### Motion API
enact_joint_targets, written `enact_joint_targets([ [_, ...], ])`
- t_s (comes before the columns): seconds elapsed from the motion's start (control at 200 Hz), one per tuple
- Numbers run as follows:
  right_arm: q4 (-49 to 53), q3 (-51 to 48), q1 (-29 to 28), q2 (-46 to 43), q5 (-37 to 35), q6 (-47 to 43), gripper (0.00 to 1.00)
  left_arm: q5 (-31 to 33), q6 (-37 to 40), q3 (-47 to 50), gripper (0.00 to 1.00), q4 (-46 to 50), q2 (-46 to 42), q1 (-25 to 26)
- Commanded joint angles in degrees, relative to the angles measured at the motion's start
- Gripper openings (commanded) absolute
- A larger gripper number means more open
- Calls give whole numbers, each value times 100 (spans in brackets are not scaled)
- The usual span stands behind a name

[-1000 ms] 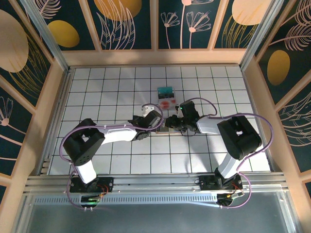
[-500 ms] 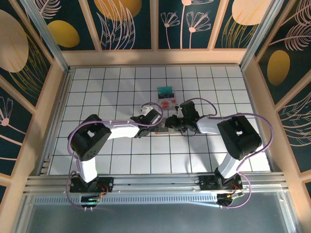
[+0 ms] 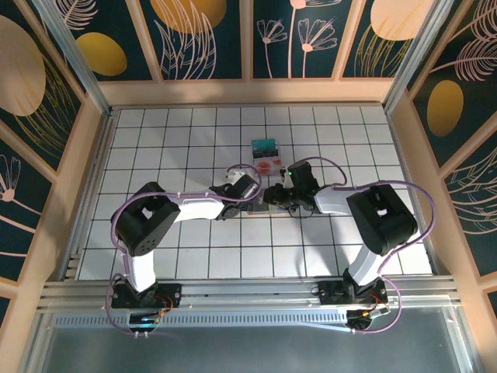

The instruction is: Take the credit cards out of the card holder

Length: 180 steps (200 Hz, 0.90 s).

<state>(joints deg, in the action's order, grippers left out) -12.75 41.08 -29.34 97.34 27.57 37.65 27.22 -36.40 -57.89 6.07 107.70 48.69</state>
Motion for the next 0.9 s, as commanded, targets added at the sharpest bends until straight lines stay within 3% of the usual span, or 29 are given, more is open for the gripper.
enact_joint_targets([
  [0.0,-443,-67,-2,96,341,108,29,-228,178,10,95,325,282,0],
  [0.27,-871,-130,6,-4,606,223,24,-394,213,23,90,279,295,-2],
  [0.896,-1602,-528,299,-239,1053,646,12,-138,194,-30,97,589,157,0],
])
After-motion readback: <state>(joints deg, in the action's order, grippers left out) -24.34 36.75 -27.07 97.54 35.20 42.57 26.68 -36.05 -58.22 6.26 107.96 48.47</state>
